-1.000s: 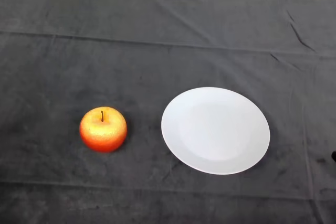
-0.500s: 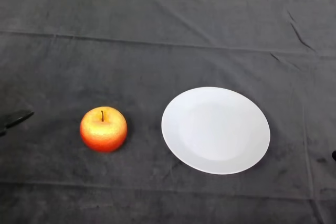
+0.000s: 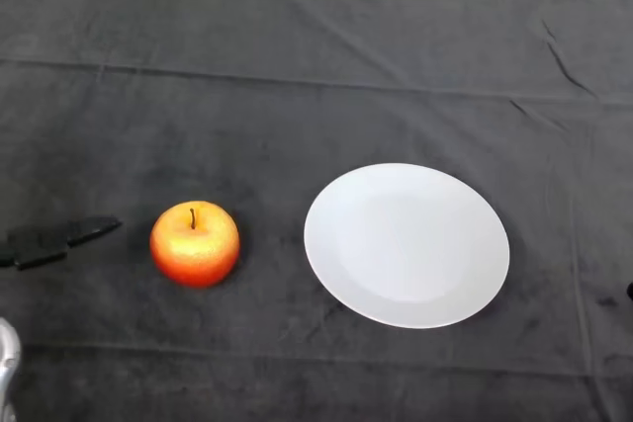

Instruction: Move the apple to the plate

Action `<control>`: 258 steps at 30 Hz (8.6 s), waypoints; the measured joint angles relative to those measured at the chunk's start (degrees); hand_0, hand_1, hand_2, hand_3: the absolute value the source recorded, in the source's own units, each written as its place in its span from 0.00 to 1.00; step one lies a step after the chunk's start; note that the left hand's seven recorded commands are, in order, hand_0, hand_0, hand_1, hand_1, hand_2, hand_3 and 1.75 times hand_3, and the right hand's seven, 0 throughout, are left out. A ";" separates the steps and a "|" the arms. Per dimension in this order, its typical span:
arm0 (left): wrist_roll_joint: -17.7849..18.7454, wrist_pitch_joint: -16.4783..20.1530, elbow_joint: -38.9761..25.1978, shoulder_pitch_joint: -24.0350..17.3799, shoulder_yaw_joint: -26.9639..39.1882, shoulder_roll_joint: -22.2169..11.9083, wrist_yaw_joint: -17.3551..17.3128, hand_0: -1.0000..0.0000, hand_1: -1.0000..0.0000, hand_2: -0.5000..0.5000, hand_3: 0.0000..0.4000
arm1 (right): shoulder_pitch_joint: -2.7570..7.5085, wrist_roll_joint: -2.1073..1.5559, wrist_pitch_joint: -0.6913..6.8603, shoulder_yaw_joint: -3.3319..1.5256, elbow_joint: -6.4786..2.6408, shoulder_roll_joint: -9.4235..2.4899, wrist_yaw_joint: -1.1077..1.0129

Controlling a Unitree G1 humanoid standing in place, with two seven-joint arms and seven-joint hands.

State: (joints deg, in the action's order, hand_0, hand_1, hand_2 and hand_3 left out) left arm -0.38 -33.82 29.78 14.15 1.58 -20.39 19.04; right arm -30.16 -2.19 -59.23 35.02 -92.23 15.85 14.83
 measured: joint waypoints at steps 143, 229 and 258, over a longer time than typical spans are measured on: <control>-11.62 15.62 -7.69 11.87 -37.44 4.86 0.97 0.00 0.00 0.50 1.00 | -0.03 -2.12 0.26 -2.35 0.66 0.12 -0.19; -4.39 8.53 -6.92 13.11 -20.50 -3.27 0.83 1.00 1.00 0.50 0.00 | -0.07 -2.20 0.21 -2.35 1.10 0.31 -0.21; -0.89 5.54 -6.83 4.49 -2.33 -7.87 3.30 1.00 1.00 0.50 0.00 | -0.02 -3.17 0.69 -2.40 0.79 0.18 -0.42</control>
State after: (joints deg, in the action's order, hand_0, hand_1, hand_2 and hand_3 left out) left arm -1.27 -28.28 22.95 18.64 -0.75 -28.26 22.34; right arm -30.19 -5.36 -58.53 32.63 -91.44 16.03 14.41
